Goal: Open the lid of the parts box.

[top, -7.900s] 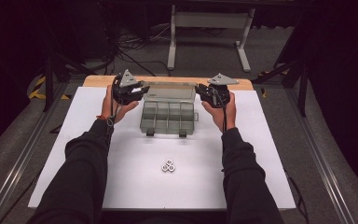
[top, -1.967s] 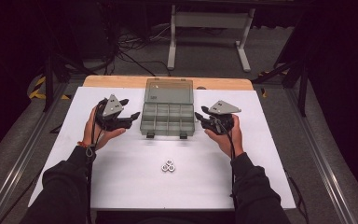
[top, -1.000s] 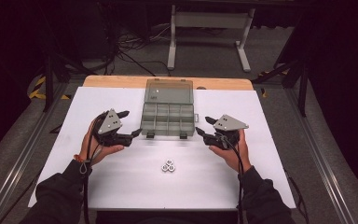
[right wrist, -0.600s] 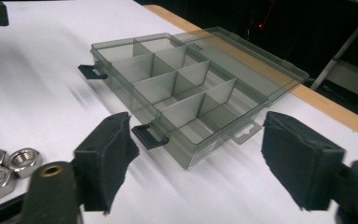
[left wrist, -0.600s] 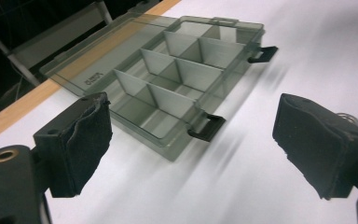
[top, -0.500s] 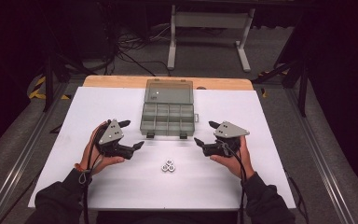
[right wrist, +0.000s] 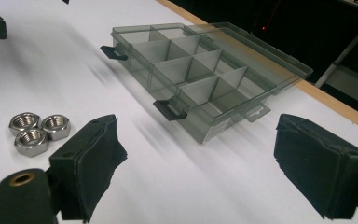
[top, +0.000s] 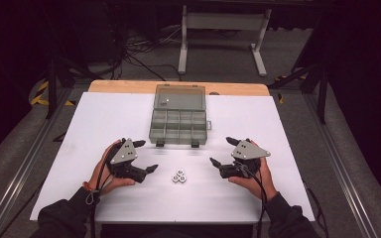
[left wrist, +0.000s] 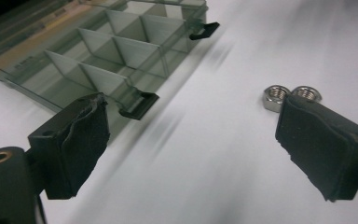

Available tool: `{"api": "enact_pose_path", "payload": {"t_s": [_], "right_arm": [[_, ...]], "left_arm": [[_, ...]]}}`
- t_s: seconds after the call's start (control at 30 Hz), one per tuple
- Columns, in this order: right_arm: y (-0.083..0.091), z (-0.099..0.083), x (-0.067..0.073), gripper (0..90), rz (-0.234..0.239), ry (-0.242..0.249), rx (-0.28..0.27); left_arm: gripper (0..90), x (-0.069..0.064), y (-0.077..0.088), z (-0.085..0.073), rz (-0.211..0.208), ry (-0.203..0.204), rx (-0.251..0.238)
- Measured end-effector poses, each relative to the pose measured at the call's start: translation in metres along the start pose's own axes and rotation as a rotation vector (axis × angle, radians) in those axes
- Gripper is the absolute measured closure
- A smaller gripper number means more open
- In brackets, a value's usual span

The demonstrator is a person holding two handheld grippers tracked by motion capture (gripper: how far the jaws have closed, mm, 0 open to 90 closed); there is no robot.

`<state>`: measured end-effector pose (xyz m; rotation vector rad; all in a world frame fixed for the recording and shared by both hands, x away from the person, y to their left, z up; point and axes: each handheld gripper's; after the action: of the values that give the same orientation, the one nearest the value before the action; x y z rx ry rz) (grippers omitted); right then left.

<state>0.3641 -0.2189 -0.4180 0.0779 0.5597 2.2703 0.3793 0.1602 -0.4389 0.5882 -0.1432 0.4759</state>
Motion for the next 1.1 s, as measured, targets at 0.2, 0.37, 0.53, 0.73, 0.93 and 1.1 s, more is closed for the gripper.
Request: {"api": "enact_pose_path", "payload": {"t_s": [0.2, 0.37, 0.53, 0.73, 0.93, 1.1], "right_arm": [[0.002, -0.009, 0.007, 14.2, 0.013, 0.005, 0.029], [0.006, -0.014, 0.014, 12.8, 0.030, 0.000, 0.043], [0.010, -0.022, 0.020, 12.2, 0.048, -0.006, 0.052], [0.010, -0.024, 0.025, 12.0, 0.059, -0.001, 0.057], [0.008, -0.025, 0.028, 10.8, 0.069, 0.007, 0.060], [0.010, -0.023, 0.028, 9.3, 0.067, 0.015, 0.050]], "left_arm": [[11.4, -0.008, -0.006, -0.004, -0.051, 0.024, 0.009], [13.0, -0.015, -0.010, -0.004, -0.071, 0.028, 0.028], [12.9, -0.021, -0.014, -0.004, -0.094, 0.028, 0.048], [11.3, -0.026, -0.019, -0.004, -0.114, 0.022, 0.067], [10.1, -0.029, -0.024, -0.003, -0.127, 0.016, 0.084], [11.1, -0.032, -0.028, -0.003, -0.139, 0.016, 0.097]]}}
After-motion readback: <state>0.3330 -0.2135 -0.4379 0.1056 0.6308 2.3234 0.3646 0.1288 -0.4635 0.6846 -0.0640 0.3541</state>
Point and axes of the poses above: each handheld gripper's, and its own axes: y roughly backward along the jaws, z roughly out of its top, x roughly to its left, and after that the axes turned 8 degrees about -y, right-handed
